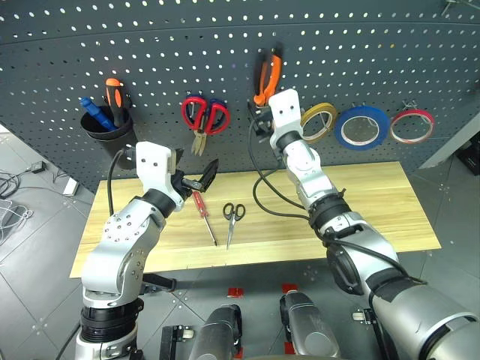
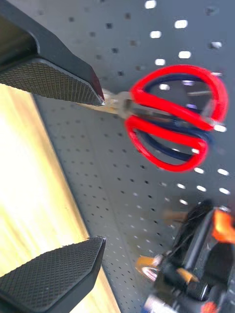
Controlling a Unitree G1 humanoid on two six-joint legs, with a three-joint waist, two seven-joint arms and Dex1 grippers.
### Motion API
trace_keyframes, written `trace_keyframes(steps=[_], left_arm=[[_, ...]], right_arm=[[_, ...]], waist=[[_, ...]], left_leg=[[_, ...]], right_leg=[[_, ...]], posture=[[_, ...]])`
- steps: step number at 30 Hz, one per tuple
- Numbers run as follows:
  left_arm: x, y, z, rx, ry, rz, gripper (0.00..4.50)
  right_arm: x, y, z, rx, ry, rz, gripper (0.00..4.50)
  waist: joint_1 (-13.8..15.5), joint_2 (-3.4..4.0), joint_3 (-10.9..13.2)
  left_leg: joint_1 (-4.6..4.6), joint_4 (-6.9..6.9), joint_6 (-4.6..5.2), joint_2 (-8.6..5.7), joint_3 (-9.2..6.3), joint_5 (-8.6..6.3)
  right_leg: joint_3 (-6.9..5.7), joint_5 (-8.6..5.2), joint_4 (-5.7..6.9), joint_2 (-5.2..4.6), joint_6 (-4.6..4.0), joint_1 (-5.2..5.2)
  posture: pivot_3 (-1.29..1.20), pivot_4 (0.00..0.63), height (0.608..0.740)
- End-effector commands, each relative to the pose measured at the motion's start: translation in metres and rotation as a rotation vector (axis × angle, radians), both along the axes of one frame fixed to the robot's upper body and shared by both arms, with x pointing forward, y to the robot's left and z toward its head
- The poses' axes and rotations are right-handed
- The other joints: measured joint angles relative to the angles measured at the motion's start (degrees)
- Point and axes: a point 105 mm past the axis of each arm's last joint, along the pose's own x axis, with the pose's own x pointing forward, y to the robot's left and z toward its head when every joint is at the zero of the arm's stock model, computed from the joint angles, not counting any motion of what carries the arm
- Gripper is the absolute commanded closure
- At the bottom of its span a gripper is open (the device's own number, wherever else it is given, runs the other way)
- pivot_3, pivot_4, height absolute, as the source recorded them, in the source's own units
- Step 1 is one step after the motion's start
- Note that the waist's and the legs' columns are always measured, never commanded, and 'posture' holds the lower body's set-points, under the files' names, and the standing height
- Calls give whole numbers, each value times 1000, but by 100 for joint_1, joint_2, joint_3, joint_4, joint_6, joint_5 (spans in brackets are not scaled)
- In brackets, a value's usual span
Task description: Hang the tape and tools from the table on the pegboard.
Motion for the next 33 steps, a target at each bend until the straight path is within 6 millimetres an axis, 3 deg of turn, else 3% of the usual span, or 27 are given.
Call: trace_keyframes(steps=[1,3,6,10,14,17,27,33], left_arm=[[-1,0,-7,20,25,24,0],[0,2,-18,47,68,57,0],[1,7,-52,99,243,145,0],[0,1,-70,107,339,142,0],[1,-15,-98,94,493,116,0],[4,-24,-111,76,554,106,0],[10,-36,-166,79,774,200,0],[20,-51,-185,110,825,168,0]], right_arm=[[-8,-8,19,19,-23,36,45],[-15,-14,16,6,12,60,45],[-37,-22,1,-47,114,157,45],[-65,-26,-15,-66,257,283,45],[-119,-20,-33,-144,426,567,45],[-138,-22,-42,-199,496,649,45],[-162,-19,-54,-266,592,755,45],[-166,-18,-54,-277,601,768,45]], waist=[[1,0,0],[4,0,0],[38,0,0],[42,-10,6],[33,-14,10],[7,-21,14],[6,-62,37],[5,-79,47]], left_leg=[[0,0,0,1,0,0],[-1,-2,0,2,1,0],[-1,-1,3,2,-1,-2],[-4,-1,24,1,4,-14],[-2,-2,29,6,5,-18],[1,-2,30,10,5,-19],[-1,0,29,10,9,-19],[-4,1,28,9,9,-19]], right_leg=[[0,0,0,0,0,0],[-1,0,-1,0,0,0],[-1,0,-2,0,1,3],[4,-1,-5,0,1,-1],[1,-2,-4,2,3,0],[-3,-1,-4,5,5,4],[-5,0,-8,0,7,4],[-11,3,-11,-5,13,4]], posture=[[-192,253,740],[-196,254,740],[-197,255,740],[-220,264,740],[-244,268,740],[-256,268,740],[-305,265,740],[-321,265,740]])
